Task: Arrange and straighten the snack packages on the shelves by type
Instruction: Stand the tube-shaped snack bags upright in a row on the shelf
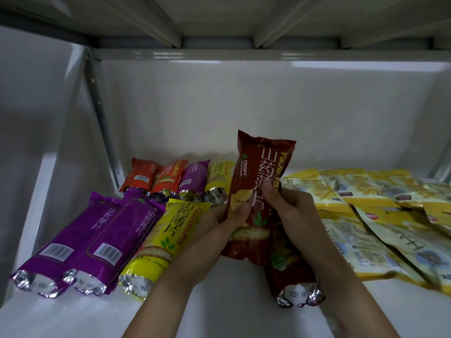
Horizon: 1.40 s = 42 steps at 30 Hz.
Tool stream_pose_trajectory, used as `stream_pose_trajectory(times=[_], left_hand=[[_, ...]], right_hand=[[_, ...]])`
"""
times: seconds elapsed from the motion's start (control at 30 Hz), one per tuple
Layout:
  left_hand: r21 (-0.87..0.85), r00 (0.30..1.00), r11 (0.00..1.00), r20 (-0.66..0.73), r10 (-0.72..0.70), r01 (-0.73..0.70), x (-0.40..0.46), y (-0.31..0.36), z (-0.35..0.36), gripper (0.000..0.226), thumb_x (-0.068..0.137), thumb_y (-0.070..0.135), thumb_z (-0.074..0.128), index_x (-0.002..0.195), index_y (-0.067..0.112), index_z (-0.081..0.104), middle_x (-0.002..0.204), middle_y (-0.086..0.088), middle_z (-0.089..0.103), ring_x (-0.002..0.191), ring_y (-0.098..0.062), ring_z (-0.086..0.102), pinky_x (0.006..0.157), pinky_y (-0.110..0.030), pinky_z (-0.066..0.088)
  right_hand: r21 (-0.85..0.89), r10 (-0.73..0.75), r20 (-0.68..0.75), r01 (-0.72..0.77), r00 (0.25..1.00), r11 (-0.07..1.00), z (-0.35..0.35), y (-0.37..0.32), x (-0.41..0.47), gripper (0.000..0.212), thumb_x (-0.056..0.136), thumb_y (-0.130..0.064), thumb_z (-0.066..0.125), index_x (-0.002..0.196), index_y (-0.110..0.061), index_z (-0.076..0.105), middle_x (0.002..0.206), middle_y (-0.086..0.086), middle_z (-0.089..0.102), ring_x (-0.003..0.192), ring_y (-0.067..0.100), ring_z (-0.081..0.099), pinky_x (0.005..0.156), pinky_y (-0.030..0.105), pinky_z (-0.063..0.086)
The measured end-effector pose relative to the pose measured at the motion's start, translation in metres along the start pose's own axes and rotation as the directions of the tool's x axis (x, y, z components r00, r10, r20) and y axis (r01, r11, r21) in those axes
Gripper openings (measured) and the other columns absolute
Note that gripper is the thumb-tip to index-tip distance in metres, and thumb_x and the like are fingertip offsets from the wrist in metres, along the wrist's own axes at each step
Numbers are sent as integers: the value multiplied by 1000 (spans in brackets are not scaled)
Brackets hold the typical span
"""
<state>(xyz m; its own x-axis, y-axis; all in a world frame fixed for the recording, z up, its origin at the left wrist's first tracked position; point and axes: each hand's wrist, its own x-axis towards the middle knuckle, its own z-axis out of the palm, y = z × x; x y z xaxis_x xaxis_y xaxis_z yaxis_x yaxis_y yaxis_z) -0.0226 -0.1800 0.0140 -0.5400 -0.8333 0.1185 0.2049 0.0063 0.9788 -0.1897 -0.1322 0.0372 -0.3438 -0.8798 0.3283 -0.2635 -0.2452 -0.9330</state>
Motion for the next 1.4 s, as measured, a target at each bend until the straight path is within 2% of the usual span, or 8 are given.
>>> stream_pose_trajectory(times=[0.3,0.53,0.73,0.87,0.97,1.13,1.3,1.4], left_hand=[[-28,996,997,-55,69,-71,2,2,-1,43,88,41,72,126,20,73,120,-7,77,112,-29,74,101,-46,56],[164,972,971,-127,197,-175,-1,4,8,43,87,39,70,127,23,72,110,7,80,102,-13,77,79,-23,60],[392,949,911,-221,225,-125,-25,-4,4,26,91,49,69,109,32,75,101,11,79,94,-7,75,83,-34,62],[557,947,830,-256,193,-19,-49,-10,6,16,94,53,69,105,41,68,97,18,76,90,8,69,75,-16,54],[665,936,740,-318,153,105,-54,-9,11,27,93,62,63,100,36,64,90,15,72,85,5,67,69,-14,51],[779,908,587,-385,165,223,-45,-2,10,51,89,70,63,82,19,65,77,2,62,75,-6,56,66,-30,46],[853,935,467,-327,135,230,-42,9,10,54,99,65,54,81,14,58,76,3,52,70,-3,43,62,-32,32],[931,955,316,-245,170,182,-42,9,7,52,105,61,44,91,15,63,83,0,55,79,-17,52,65,-30,34]], right_hand=[[-65,-3,-39,0,999,998,1,2,0,57,84,-70,57,90,-19,82,83,-7,80,80,8,76,82,34,60],[-260,-56,-96,29,994,965,1,4,4,65,85,-73,50,60,-17,69,57,5,66,55,14,63,66,31,49],[-196,40,-81,-56,996,979,5,17,7,91,90,-78,44,92,9,72,82,21,74,78,33,71,84,48,58],[-205,24,-121,-49,992,978,2,11,5,33,97,-47,67,104,-19,82,84,-12,74,88,11,71,88,36,55],[-295,17,-110,-49,994,954,2,10,4,37,92,-34,79,126,-19,75,92,-17,70,92,5,67,91,34,56],[-389,-55,-125,2,991,921,4,8,2,21,91,-29,80,110,-22,82,93,-9,73,83,-4,64,78,18,54],[-398,-161,-173,80,972,914,7,5,0,10,92,-21,80,101,-21,84,81,-27,65,75,-15,59,68,-2,40],[-395,-244,-182,156,953,905,8,2,-4,9,90,-15,81,98,-18,84,79,-33,61,74,-19,60,72,-2,38]])
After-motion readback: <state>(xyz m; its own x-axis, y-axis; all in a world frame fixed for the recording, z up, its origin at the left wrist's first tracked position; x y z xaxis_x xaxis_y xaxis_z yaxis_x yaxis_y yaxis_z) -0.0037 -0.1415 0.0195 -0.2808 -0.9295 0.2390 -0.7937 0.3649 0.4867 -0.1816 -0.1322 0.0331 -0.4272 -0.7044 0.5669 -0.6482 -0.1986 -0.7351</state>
